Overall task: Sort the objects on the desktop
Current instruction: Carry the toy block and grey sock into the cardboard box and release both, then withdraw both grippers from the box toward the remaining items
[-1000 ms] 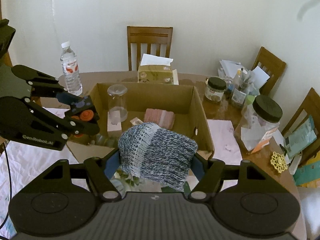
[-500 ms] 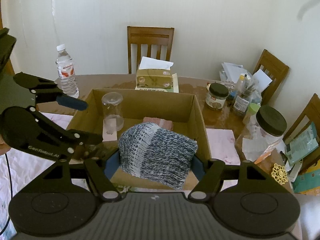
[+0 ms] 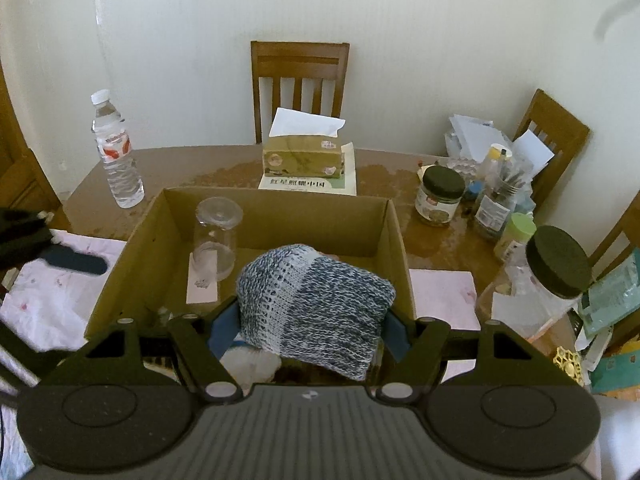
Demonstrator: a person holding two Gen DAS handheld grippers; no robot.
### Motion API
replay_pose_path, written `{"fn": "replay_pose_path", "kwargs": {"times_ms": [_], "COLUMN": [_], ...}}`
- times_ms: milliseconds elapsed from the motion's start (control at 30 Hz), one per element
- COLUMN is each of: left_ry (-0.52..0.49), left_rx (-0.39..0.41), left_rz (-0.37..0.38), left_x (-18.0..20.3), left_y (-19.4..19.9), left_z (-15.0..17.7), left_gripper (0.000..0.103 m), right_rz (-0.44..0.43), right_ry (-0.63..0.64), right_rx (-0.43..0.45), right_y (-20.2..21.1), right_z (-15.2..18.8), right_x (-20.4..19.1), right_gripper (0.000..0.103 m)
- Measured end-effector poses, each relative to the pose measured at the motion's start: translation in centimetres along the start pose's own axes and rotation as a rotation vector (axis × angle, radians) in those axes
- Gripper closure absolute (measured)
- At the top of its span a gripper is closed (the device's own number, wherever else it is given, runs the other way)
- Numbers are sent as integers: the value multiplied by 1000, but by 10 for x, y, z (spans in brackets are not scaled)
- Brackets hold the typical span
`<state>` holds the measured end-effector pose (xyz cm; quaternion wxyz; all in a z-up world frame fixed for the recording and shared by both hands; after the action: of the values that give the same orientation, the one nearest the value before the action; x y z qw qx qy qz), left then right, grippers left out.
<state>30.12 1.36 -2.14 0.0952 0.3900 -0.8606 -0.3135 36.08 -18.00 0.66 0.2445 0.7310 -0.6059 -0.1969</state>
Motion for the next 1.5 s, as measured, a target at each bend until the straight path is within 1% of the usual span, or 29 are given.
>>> {"fn": "replay_pose_path", "kwargs": {"times_ms": [133, 233, 333, 367, 400, 467, 567, 600, 733, 967, 1067, 1200, 1400, 1500], "left_ry": [17, 23, 31, 33, 35, 37, 45, 46, 51, 51, 49, 32, 27, 3], "left_rx": [1, 4, 4, 3, 3, 1, 1, 1, -1, 9, 10, 5, -1, 0], "left_rz": [-5, -12, -18, -17, -16, -18, -14, -11, -3, 29, 43, 55, 87, 96], "left_x": [-5, -8, -11, -11, -12, -12, -12, -12, -8, 7, 15, 27, 44, 53], "left_y": [5, 8, 11, 11, 11, 12, 12, 12, 12, 17, 19, 21, 23, 23], "left_z": [5, 8, 11, 11, 12, 13, 14, 14, 16, 22, 26, 33, 41, 44], "left_gripper": [26, 19, 19, 18, 18, 18, 18, 18, 18, 17, 14, 14, 14, 14], "right_rz": [-17, -22, -28, -32, -39, -55, -82, -93, -105, -74, -48, -25, 0, 14], "right_ry": [-5, 14, 9, 6, 1, -4, 19, 26, 45, 21, 42, 80, 80, 85], "right_rx": [-28, -42, -46, -48, -50, -45, -29, -22, -57, -79, -69, -44, -41, -39], "right_y": [-17, -27, -35, -36, -38, -37, -36, -35, -33, -19, -5, 16, 44, 56], "right_z": [-4, -3, -2, -2, -1, 0, 3, 4, 14, 33, 40, 53, 81, 96], "right_x": [3, 0, 0, 0, 1, 1, -2, -3, -7, -5, -7, -11, -14, -18], "right_gripper": [25, 23, 20, 18, 14, 11, 1, 0, 0, 0, 0, 0, 0, 0]}}
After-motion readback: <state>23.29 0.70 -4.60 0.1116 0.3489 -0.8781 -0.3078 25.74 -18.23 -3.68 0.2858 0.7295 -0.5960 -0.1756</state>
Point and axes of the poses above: each gripper's, at about its wrist camera, not at the fingertips, and y roughly against the way its jaws point, x to its right, z to its underside, the point moved 4 cm from there along -y, roughly the way its jaws point, and after that the axes turned 11 degrees about x, right-handed, at the moved point
